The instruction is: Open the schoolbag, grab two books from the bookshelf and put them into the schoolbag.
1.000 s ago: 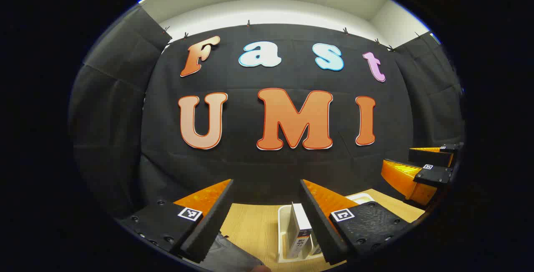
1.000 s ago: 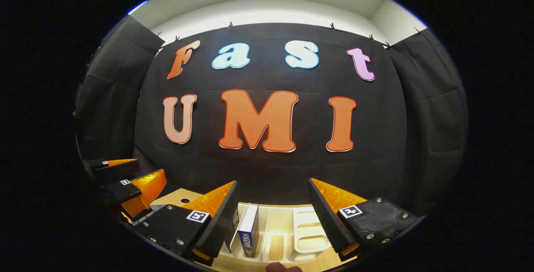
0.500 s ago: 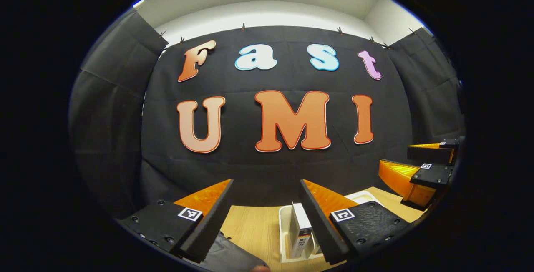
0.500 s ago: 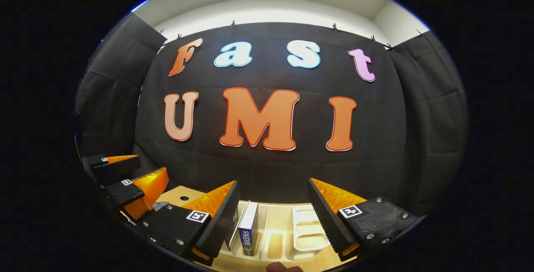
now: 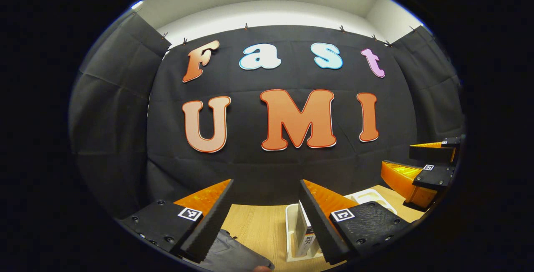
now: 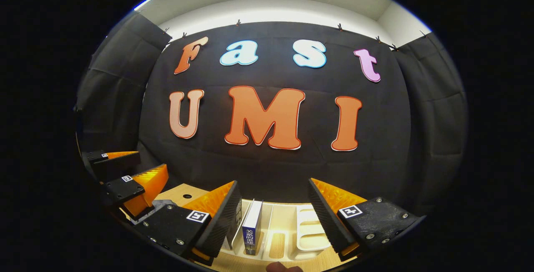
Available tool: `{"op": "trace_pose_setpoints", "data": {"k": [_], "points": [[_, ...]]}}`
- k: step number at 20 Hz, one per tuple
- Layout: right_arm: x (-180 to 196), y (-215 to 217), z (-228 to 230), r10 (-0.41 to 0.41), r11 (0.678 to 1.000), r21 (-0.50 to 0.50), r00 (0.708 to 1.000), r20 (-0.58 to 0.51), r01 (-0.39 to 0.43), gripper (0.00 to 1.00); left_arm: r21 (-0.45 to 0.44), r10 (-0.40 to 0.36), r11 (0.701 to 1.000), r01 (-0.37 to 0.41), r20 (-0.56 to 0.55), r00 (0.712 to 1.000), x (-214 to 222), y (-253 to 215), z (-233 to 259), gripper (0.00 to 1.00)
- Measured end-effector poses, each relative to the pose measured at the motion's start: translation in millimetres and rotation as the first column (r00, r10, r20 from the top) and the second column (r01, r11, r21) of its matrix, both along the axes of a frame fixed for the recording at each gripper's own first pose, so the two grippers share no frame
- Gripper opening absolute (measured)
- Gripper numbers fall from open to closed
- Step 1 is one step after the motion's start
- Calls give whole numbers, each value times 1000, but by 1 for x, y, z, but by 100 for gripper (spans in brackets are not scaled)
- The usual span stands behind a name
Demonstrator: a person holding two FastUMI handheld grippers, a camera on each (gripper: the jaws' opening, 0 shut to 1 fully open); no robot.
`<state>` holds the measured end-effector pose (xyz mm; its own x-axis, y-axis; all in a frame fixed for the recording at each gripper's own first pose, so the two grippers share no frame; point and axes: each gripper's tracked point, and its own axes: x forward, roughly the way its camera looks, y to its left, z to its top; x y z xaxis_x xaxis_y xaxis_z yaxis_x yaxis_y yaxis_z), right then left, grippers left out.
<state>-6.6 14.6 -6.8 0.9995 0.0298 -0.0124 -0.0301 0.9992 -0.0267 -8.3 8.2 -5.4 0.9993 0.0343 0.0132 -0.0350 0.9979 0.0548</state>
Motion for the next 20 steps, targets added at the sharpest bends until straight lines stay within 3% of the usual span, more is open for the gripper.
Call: {"op": "trace_pose_setpoints", "data": {"k": [5, 8, 11, 16, 20], "points": [[3, -4, -1, 1, 1000, -9, 1000, 1, -1, 97, 52, 15, 999, -13, -24, 1000, 4, 6, -11, 96], [6, -9, -2, 2, 1000, -15, 1000, 2, -2, 97, 65, 30, 998, -24, -84, 996, 5, 16, -35, 96], [12, -13, -4, 11, 1000, -19, 1000, 3, -11, 97, 141, 61, 989, -39, -155, 986, -3, 30, -67, 94], [19, -14, -6, 34, 999, -32, 999, 10, -34, 97, 302, 126, 952, -51, -235, 964, -24, 51, -117, 94], [21, -15, -14, 56, 998, -25, 998, -4, -56, 97, 416, 150, 909, -16, -290, 945, -41, 53, -152, 95]]}}
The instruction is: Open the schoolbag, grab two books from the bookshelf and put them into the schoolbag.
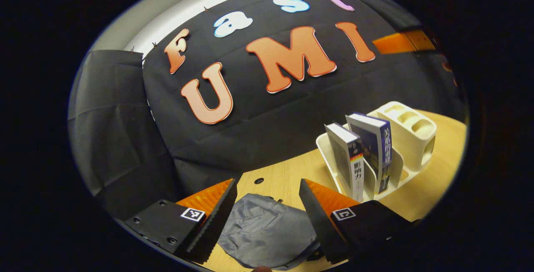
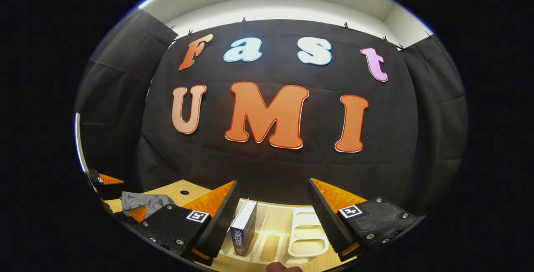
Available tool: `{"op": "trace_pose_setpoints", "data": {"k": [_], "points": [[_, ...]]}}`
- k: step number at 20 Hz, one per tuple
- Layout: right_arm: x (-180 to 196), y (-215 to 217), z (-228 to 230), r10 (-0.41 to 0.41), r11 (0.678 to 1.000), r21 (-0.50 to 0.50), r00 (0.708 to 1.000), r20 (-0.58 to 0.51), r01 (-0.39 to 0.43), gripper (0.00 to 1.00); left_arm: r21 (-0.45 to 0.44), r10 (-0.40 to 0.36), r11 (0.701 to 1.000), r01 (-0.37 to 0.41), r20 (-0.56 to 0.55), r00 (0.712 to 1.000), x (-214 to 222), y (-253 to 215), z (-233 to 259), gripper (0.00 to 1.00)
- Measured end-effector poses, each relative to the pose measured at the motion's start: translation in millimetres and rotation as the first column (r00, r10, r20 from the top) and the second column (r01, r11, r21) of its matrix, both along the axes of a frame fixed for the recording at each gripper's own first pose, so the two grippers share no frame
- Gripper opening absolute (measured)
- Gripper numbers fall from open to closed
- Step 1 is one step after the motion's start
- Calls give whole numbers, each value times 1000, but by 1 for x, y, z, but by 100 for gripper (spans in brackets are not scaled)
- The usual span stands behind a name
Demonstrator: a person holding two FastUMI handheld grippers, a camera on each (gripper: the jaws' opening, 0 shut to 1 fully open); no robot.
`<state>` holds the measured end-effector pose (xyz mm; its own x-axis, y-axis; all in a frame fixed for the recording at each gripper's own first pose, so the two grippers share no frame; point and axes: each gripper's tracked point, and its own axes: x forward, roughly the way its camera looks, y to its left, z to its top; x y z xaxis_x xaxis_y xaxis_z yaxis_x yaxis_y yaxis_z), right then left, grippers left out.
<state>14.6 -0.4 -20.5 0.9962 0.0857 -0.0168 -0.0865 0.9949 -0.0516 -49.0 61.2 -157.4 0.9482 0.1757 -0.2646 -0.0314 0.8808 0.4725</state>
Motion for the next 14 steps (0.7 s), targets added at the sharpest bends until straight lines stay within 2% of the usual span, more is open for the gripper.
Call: {"op": "trace_pose_setpoints", "data": {"k": [9, 14], "points": [[-2, -18, -12, 25, 1000, -1, 1000, -8, -25, 97, 223, 4, 974, 33, -164, 987, -33, -5, -74, 96], [-5, -30, -13, 39, 999, -10, 999, -1, -39, 97, 296, 27, 954, 53, -258, 966, -51, -8, -117, 96]]}}
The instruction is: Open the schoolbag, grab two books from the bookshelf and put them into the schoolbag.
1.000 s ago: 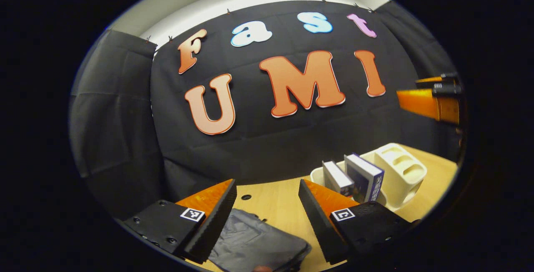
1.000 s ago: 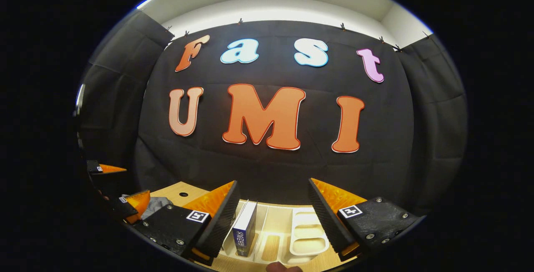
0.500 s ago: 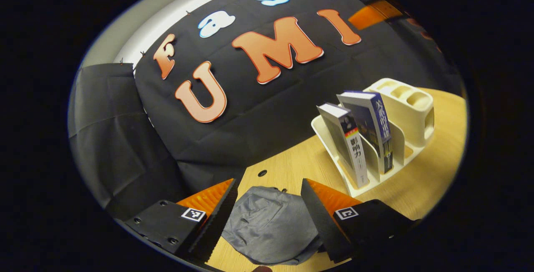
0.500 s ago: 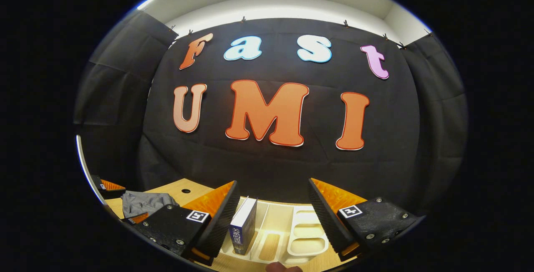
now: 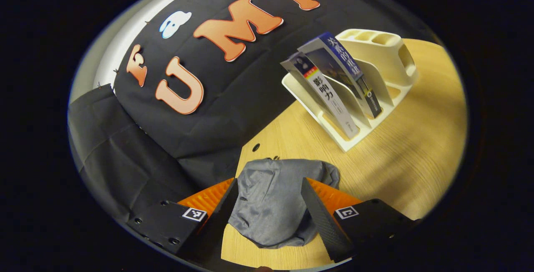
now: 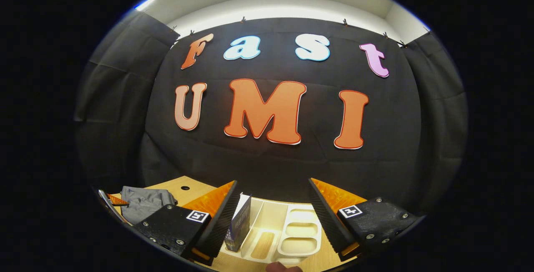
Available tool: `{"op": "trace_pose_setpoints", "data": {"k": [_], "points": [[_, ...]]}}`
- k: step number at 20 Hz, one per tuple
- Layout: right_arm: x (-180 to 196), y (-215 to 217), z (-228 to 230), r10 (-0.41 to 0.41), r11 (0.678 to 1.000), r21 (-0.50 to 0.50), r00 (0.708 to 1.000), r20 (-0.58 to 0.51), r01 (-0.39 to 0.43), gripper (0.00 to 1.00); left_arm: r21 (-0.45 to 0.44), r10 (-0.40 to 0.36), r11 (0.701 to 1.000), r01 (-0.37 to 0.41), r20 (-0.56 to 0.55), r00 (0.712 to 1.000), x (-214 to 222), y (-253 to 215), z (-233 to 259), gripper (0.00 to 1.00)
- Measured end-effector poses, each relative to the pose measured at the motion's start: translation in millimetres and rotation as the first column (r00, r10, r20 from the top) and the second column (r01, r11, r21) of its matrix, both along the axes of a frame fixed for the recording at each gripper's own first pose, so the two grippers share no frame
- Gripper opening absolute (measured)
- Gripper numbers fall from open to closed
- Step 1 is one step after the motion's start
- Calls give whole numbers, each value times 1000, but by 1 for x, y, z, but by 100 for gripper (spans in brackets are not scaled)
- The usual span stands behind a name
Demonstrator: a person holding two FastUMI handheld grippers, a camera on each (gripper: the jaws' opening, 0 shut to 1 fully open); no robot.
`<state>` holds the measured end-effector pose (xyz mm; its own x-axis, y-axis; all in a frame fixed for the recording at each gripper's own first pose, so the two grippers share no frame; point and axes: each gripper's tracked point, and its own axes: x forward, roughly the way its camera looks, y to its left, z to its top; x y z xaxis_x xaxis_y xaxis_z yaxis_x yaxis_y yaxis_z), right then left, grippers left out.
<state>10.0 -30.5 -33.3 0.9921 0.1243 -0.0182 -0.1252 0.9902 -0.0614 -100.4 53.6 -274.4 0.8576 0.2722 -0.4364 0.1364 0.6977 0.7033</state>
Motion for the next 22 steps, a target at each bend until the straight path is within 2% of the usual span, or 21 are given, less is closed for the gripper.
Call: {"op": "trace_pose_setpoints", "data": {"k": [6, 10, 13, 14, 16, 18, 19, 22], "points": [[-3, -20, -5, -2, 1000, -7, 1000, -2, 2, 97, 102, 52, 994, -44, -75, 996, -16, 5, -43, 95], [-3, -37, -4, -35, 999, -8, 999, 4, 35, 97, 182, 88, 981, -61, -148, 985, -18, 21, -71, 95], [-5, -46, -9, -63, 998, -9, 998, -9, 62, 97, 238, 109, 968, -75, -129, 986, -15, 32, -63, 93], [-5, -48, -11, -73, 997, -13, 997, -14, 73, 97, 248, 94, 967, -65, -110, 989, -10, 33, -55, 93], [-5, -50, -12, -89, 996, -15, 996, -21, 89, 97, 265, 73, 963, -48, -84, 994, -1, 37, -43, 87], [-4, -47, -11, -99, 995, -17, 995, -27, 98, 97, 236, 61, 971, -42, -73, 995, 5, 41, -38, 85], [-3, -44, -11, -102, 995, -19, 994, -30, 102, 97, 218, 66, 975, -45, -90, 994, 7, 44, -42, 78], [1, -28, -8, -98, 995, -23, 994, -38, 97, 97, 161, 57, 987, -32, -153, 987, 19, 52, -55, 68]]}}
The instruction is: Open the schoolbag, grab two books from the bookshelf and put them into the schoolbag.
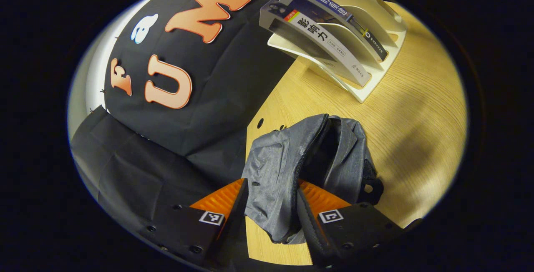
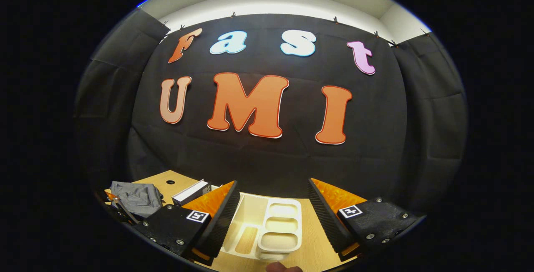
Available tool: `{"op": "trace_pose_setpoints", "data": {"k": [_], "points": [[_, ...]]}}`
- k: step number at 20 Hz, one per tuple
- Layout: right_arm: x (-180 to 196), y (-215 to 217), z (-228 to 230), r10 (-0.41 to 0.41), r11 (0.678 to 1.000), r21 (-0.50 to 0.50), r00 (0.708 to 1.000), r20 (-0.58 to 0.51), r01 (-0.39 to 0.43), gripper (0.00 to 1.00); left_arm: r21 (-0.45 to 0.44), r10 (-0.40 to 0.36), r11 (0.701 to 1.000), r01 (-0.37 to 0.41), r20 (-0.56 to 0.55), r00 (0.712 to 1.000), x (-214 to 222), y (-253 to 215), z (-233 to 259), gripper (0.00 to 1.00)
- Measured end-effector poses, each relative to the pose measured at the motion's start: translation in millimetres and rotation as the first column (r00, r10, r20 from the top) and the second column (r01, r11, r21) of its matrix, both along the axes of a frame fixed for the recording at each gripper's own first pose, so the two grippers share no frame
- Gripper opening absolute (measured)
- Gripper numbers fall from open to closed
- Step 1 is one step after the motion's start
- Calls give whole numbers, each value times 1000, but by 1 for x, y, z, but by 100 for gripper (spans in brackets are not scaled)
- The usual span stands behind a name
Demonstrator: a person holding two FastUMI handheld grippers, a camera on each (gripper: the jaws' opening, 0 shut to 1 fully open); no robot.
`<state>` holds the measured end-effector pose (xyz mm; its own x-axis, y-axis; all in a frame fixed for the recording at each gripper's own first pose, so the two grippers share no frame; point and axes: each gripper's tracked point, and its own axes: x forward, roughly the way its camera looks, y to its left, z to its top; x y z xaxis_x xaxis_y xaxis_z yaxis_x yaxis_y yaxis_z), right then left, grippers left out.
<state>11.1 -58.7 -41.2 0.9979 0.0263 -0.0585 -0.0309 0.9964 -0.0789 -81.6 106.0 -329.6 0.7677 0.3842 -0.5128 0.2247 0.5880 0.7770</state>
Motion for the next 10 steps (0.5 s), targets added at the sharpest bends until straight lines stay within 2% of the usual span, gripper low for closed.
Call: {"op": "trace_pose_setpoints", "data": {"k": [1, 3, 4, 6, 7, 9, 10], "points": [[1, 7, 2, 2, 1000, -4, 1000, -2, -2, 97, -25, -5, 1000, 5, -19, 1000, 5, 2, -5, 58], [5, 22, 7, 7, 1000, -9, 1000, -1, -7, 97, -57, -21, 998, 20, -30, 999, 12, 5, -6, 47], [6, 30, 9, 10, 1000, -11, 1000, -2, -10, 97, -75, -31, 997, 27, -44, 999, 15, 7, -9, 31], [8, 48, 11, 16, 1000, -13, 1000, -12, -17, 97, -119, -46, 992, 37, -78, 996, 16, 7, -13, 25], [11, 57, 10, 20, 1000, -15, 1000, -19, -20, 97, -152, -56, 988, 41, -91, 994, 17, 6, -16, 14], [16, 76, 9, 25, 999, -21, 999, -41, -26, 97, -210, -70, 977, 44, -119, 990, 17, 7, -20, 9], [19, 86, 7, 28, 999, -24, 998, -56, -30, 97, -249, -81, 967, 42, -149, 985, 15, 4, -21, 10]]}}
